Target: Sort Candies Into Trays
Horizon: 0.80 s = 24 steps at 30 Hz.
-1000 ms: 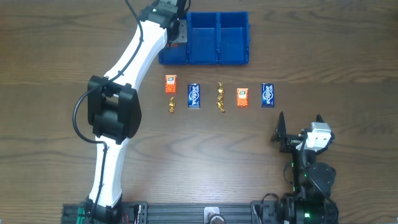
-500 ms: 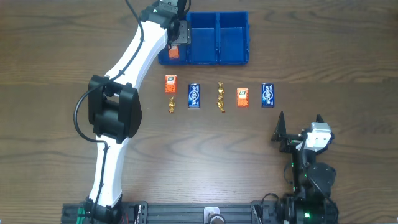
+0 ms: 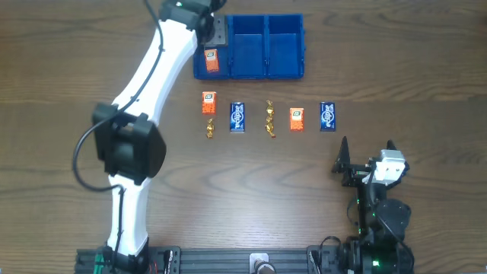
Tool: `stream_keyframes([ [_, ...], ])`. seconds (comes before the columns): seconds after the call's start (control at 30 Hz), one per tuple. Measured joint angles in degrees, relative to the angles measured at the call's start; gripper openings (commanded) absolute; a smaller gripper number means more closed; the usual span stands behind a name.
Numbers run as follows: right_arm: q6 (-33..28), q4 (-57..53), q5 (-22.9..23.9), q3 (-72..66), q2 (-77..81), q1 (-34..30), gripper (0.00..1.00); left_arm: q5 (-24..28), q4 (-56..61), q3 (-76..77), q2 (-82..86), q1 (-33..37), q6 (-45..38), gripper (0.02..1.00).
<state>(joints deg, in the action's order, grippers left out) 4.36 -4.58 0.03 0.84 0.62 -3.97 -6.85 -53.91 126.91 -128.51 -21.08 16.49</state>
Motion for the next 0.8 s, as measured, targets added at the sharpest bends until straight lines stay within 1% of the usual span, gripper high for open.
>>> stream_keyframes([
  [0.1, 0.00, 0.00, 0.02, 0.00, -0.02, 0.00, 0.998, -0.33, -4.59, -0.02, 4.35, -0.81, 0.04, 0.665],
  [0.2, 0.00, 0.00, 0.00, 0.00, 0.00, 0.00, 0.998, -1.29, -5.11, -3.41, 9.57, -2.80, 0.50, 0.667],
  [0.37, 0.00, 0.00, 0.00, 0.00, 0.00, 0.00, 0.998, -1.86, 3.89, -18.75, 17.90, -6.21, 2.34, 0.676],
  [0.53, 0.00, 0.02, 0.00, 0.00, 0.00, 0.00, 0.998, -1.20, 8.96, -31.43, 18.01, -5.81, 3.93, 0.667],
  [0.67, 0.00, 0.02, 0.00, 0.00, 0.00, 0.00, 0.998, -0.98, 12.13, -38.14, 16.41, -5.27, 4.57, 0.663],
  [0.8, 0.00, 0.02, 0.00, 0.00, 0.00, 0.00, 1.000, -0.98, 13.75, -39.60, 14.60, -5.29, 4.72, 0.663],
])
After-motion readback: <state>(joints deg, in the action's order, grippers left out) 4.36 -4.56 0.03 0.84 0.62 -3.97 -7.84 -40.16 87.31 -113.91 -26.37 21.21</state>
